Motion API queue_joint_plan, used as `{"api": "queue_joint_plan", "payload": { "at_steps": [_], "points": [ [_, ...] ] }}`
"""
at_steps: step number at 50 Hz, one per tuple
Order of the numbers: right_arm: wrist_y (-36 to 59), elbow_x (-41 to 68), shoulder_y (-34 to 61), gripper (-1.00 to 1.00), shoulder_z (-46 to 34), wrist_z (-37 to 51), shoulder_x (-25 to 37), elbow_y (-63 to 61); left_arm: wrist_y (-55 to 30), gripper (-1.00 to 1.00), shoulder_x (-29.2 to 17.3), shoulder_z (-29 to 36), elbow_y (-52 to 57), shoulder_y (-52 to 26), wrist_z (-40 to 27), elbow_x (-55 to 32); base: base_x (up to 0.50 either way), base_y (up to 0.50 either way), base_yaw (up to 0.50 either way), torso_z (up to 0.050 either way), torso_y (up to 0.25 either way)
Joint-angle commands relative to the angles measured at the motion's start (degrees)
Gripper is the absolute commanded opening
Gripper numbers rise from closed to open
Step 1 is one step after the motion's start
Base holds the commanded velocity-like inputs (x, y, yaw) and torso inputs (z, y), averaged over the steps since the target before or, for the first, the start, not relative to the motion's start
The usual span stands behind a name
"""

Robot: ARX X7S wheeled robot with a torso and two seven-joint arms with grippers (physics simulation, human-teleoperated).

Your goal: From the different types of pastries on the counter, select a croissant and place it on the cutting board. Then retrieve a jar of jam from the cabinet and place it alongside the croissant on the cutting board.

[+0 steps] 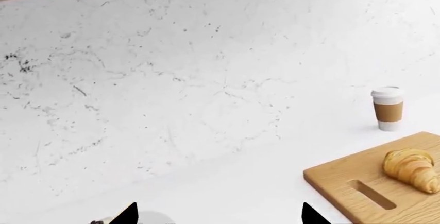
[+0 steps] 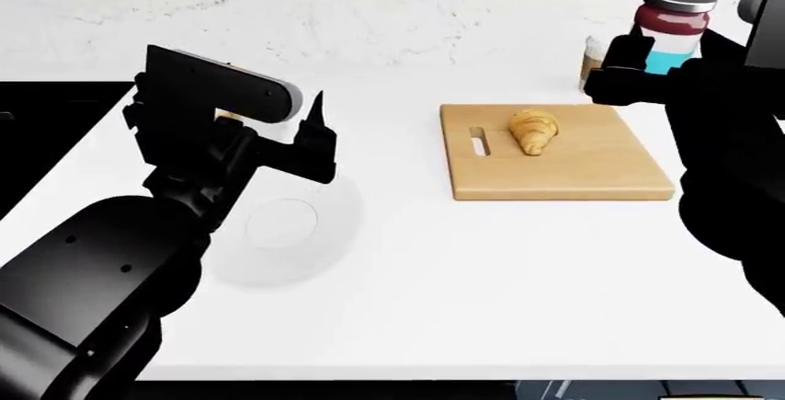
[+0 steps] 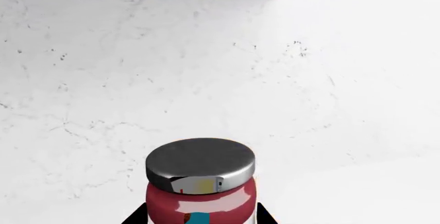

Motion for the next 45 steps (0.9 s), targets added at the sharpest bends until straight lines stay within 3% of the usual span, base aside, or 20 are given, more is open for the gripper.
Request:
{"api": "queue_joint_plan", "payload": {
  "at_steps": [1, 22, 45],
  "points": [
    [-3.76, -5.59, -0.55, -1.0, -1.28, -3.19, -1.37, 5.29, 0.57, 1.0, -0.31, -0.12, -0.44, 0.29, -0.01, -0.18, 0.0, 0.0, 0.0, 0.0, 0.0],
    [-11.59, -10.96, -1.11, -1.0, -3.07, -10.24, -3.56, 14.66, 1.12, 1.0, -0.47, 0.0, -1.24, 0.23, -0.33, -0.45, 0.0, 0.0, 0.0, 0.0, 0.0],
    [-14.85, -14.48, -1.9, -1.0, -3.85, -11.85, -4.23, 22.47, 2.91, 1.0, -0.91, 0.32, -2.86, 1.0, -0.28, -0.31, 0.0, 0.0, 0.0, 0.0, 0.0]
  ]
}}
